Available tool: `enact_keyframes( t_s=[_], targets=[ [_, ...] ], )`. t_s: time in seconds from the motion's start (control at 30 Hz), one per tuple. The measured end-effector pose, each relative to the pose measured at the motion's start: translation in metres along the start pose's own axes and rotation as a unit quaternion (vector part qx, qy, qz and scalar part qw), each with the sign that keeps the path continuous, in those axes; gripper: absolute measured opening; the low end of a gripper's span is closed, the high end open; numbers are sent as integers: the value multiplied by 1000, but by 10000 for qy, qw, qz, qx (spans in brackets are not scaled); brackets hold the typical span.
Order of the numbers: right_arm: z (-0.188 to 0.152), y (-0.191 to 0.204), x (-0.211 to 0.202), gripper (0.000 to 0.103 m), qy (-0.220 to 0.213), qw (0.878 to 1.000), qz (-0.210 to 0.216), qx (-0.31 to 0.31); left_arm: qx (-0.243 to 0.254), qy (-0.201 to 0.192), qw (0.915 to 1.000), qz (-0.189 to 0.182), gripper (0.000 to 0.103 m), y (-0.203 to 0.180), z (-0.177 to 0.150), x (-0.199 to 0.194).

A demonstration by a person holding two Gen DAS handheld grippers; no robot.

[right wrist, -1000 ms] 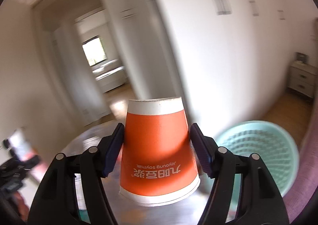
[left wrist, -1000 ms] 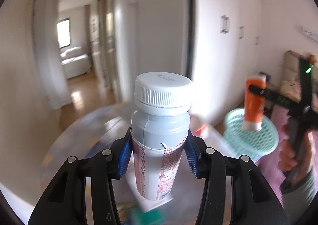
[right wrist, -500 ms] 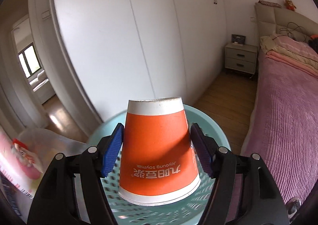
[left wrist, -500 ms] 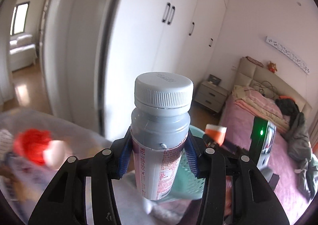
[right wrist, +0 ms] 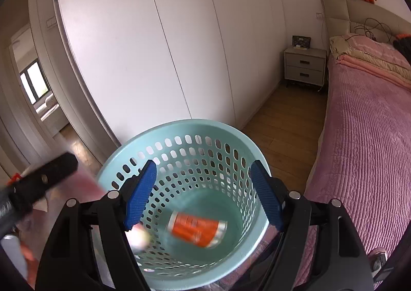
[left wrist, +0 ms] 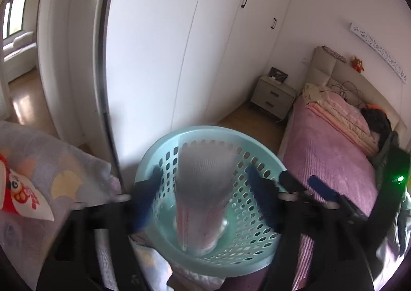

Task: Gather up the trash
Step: 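Carry both items over the teal basket and open both tools to drop them, then grasp the blue carton with the left tool while the right tool grasps the white milk carton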

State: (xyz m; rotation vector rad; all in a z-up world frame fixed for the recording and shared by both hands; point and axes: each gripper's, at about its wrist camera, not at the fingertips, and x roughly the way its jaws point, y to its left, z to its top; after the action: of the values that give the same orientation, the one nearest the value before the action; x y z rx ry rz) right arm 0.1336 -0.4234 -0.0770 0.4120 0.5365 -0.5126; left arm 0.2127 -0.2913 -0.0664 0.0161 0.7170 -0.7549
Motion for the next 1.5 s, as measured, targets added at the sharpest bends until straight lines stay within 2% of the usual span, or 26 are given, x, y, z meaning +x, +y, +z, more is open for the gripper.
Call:
enact_keyframes(
  t_s=[0.23,0.47,0.6,0.73,0.9,1.07,1.17,1.23,1.33,1.5],
  targets=[
    [7,0,-21,72,-90,9997,217,65,-66,-258,9996,48,76,22,-17,-46],
    [10,49,-65,72,-427,9952,831,-280,-180,-780,9963,312,76,41,-28,-133],
    [5,90,-92,72,-566,9880,1274,-659,-249,-1079,9912,723,76,59,-35,-193],
    [-6,137,-115,72,-504,9772,1777,-1046,-482,-1245,9846,1124,76,87,-44,-244],
    [-34,206,-134,72,-242,9552,2491,-1583,-798,-1267,9727,1773,76,132,-67,-296],
    [-70,269,-145,72,151,9338,2902,-2086,-1166,-1173,9567,2396,76,191,-83,-334],
    [-92,299,-146,72,339,9237,2986,-2377,-1285,-867,9503,2702,76,232,-91,-341],
    [-107,318,-144,72,503,9177,3036,-2512,-1333,-672,9421,3001,76,258,-96,-341],
    [-128,338,-140,72,746,9114,3105,-2595,-1416,-407,9396,3090,76,290,-101,-336],
    [-151,358,-127,72,1094,9050,3088,-2715,-1337,8,9457,2963,76,330,-101,-317]
  ],
)
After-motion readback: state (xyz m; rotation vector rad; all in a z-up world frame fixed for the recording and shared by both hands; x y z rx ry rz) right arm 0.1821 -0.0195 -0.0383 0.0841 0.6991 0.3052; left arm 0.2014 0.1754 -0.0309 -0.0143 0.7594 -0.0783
